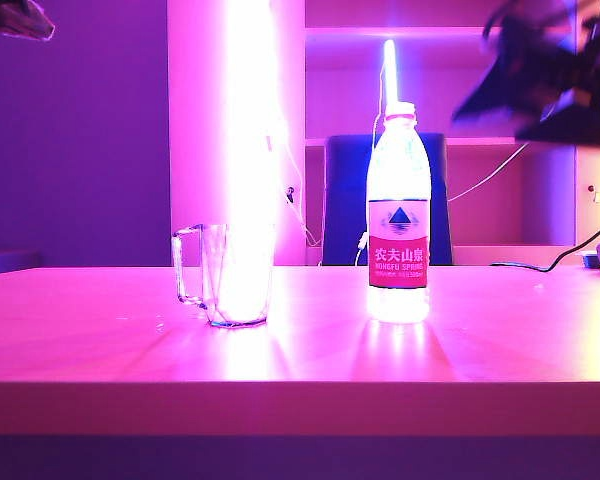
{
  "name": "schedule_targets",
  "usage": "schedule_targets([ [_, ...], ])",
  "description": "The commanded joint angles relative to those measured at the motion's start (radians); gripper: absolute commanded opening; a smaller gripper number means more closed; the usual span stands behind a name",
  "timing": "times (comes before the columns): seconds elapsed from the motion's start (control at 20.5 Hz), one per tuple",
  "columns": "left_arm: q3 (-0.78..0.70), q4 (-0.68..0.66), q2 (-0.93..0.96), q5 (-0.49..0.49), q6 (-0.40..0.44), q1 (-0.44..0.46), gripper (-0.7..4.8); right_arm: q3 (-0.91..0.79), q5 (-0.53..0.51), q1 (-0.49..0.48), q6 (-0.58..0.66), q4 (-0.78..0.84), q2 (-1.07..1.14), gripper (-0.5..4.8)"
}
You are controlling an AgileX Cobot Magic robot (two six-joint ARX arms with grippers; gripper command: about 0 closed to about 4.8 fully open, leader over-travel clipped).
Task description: Pick up the mineral water bottle on the table and pour water into the mug until it's half full.
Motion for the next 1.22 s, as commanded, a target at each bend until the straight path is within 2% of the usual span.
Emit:
schedule_targets([
  [0.05, 0.006, -0.018, -0.021, 0.008, -0.002, 0.000, -0.05, 0.004, 0.060, 0.024, -0.007, 0.145, 0.116, 4.63],
  [0.1, 0.006, -0.019, -0.026, 0.008, -0.002, 0.000, -0.05, 0.005, 0.063, 0.024, -0.007, 0.203, 0.158, 4.79],
  [0.24, 0.006, -0.019, -0.048, 0.008, -0.002, 0.000, -0.05, 0.011, 0.063, 0.024, -0.007, 0.449, 0.371, 4.79],
  [0.49, 0.006, -0.017, -0.061, 0.008, -0.002, 0.000, -0.05, 0.100, 0.063, 0.024, -0.008, 0.705, 0.696, 4.79],
  [0.73, 0.006, -0.020, -0.061, 0.008, -0.002, 0.000, -0.05, 0.242, 0.065, 0.024, -0.009, 0.742, 0.862, 4.79],
  [1.22, 0.006, -0.019, -0.061, 0.008, -0.001, 0.000, -0.05, 0.436, 0.087, 0.024, -0.034, 0.718, 1.025, 4.79],
])
